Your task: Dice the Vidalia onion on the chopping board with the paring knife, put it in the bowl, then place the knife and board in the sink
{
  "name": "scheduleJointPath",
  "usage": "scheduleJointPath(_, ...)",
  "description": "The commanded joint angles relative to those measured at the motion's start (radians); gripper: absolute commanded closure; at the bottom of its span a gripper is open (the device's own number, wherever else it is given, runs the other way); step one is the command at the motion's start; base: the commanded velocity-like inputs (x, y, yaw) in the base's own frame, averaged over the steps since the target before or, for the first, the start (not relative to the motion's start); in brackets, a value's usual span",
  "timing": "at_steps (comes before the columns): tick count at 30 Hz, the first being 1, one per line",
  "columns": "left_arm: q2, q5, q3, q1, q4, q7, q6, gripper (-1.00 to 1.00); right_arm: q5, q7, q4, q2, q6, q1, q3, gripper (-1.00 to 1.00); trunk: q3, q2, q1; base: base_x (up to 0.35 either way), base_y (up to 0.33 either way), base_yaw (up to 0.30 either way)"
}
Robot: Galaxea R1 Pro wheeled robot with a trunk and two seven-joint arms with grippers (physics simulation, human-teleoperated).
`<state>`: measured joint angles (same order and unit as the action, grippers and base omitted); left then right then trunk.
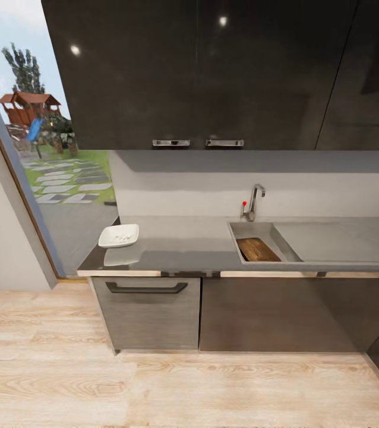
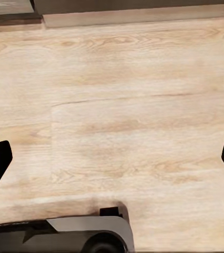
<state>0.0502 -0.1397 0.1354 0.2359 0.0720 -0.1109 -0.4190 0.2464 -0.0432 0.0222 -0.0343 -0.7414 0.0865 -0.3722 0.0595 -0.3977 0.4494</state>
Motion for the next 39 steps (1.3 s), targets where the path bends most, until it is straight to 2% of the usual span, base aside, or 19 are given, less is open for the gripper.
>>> scheduleJointPath(1, 0.0, -0.009, 0.009, 0.002, 0.004, 0.0, -0.006, -1.0, 0.005, -0.004, -0.001, 0.0, -0.001, 0.001, -0.008, -1.0, 0.002, -0.002, 0.001, -0.019, 0.0, 0.0)
scheduleJointPath(7, -0.001, -0.009, 0.009, 0.002, 0.005, -0.001, -0.006, -1.0, 0.005, -0.003, -0.001, -0.002, 0.003, 0.001, -0.009, -1.0, 0.002, -0.002, 0.001, -0.005, 0.0, 0.0)
scheduleJointPath(15, 0.0, -0.009, 0.009, 0.002, 0.005, -0.001, -0.006, -1.0, 0.005, 0.04, -0.002, 0.0, 0.016, 0.001, -0.008, -1.0, 0.002, -0.002, 0.001, 0.0, 0.0, 0.0)
scheduleJointPath(16, 0.0, -0.01, 0.009, 0.002, 0.005, -0.001, -0.005, -1.0, 0.005, 0.041, -0.002, 0.0, 0.037, 0.001, -0.008, -1.0, 0.002, -0.002, 0.001, 0.0, 0.0, 0.0)
scheduleJointPath(19, 0.001, -0.011, 0.009, 0.002, 0.006, -0.004, 0.003, -1.0, 0.005, 0.04, -0.001, -0.004, 0.245, 0.001, -0.008, -1.0, 0.002, -0.002, 0.001, 0.0, 0.0, 0.0)
scheduleJointPath(20, 0.004, -0.012, 0.009, 0.002, 0.007, -0.005, 0.02, -1.0, 0.005, 0.039, -0.001, -0.007, 0.339, 0.001, -0.008, -1.0, 0.002, -0.002, 0.001, 0.0, 0.0, 0.0)
scheduleJointPath(21, 0.009, -0.012, 0.009, 0.001, 0.007, -0.005, 0.044, -1.0, 0.005, 0.039, -0.001, -0.012, 0.391, 0.001, -0.008, -1.0, 0.002, -0.002, 0.001, 0.0, 0.0, 0.0)
scheduleJointPath(22, 0.02, -0.012, 0.009, -0.001, 0.008, -0.005, 0.107, -1.0, 0.005, 0.039, -0.001, -0.022, 0.446, 0.001, -0.007, -1.0, 0.002, -0.002, 0.001, 0.0, 0.0, 0.0)
scheduleJointPath(25, 0.037, -0.012, 0.009, -0.015, 0.008, 0.002, 0.273, -1.0, 0.005, 0.041, -0.002, -0.035, 0.497, 0.001, -0.007, -1.0, 0.002, -0.002, 0.001, 0.0, 0.0, 0.0)
scheduleJointPath(28, 0.031, -0.012, 0.008, -0.049, 0.008, 0.005, 0.322, -1.0, 0.005, 0.043, -0.001, -0.037, 0.507, 0.001, -0.007, -1.0, 0.002, -0.002, 0.001, 0.0, 0.0, 0.0)
scheduleJointPath(30, 0.018, -0.012, 0.008, -0.063, 0.008, 0.002, 0.337, -1.0, 0.006, 0.05, 0.0, -0.038, 0.508, 0.001, -0.006, -1.0, 0.002, -0.002, 0.001, 0.0, 0.0, 0.0)
scheduleJointPath(33, 0.012, -0.012, 0.007, -0.069, 0.008, 0.001, 0.344, -1.0, 0.005, 0.054, 0.013, -0.032, 0.501, 0.001, -0.007, -1.0, 0.002, -0.002, 0.001, 0.0, 0.0, 0.0)
scheduleJointPath(39, 0.009, -0.007, 0.007, -0.072, -0.013, 0.007, 0.334, -1.0, 0.004, 0.053, 0.038, 0.016, 0.471, 0.001, -0.006, -1.0, 0.002, -0.002, 0.001, 0.0, 0.0, 0.0)
